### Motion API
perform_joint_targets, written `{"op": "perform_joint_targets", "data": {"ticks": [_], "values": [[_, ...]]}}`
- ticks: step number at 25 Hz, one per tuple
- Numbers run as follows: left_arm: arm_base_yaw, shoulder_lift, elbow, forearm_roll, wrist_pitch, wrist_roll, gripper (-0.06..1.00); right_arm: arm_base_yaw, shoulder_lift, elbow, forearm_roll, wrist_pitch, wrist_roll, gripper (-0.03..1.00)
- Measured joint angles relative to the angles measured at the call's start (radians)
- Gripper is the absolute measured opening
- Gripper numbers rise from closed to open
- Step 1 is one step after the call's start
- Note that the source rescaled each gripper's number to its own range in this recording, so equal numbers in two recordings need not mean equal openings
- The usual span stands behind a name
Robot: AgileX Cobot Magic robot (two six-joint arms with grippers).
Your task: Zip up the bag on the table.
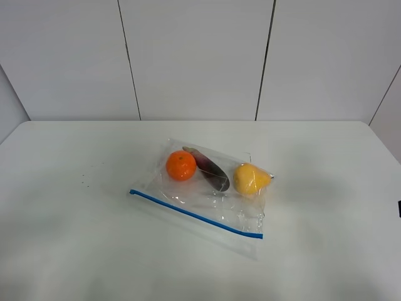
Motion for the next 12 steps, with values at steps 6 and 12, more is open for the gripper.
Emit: {"op": "perform_joint_targets", "data": {"ticks": [6, 12], "values": [[0.0, 0.0, 0.0, 0.0, 0.0, 0.0, 1.0, 0.0, -0.175, 0.038, 0.034, 0.014, 0.0, 1.0], [0.0, 0.0, 0.0, 0.0, 0.0, 0.0, 1.0, 0.0, -0.299, 0.086, 0.036, 0.016, -0.033, 1.0]]}}
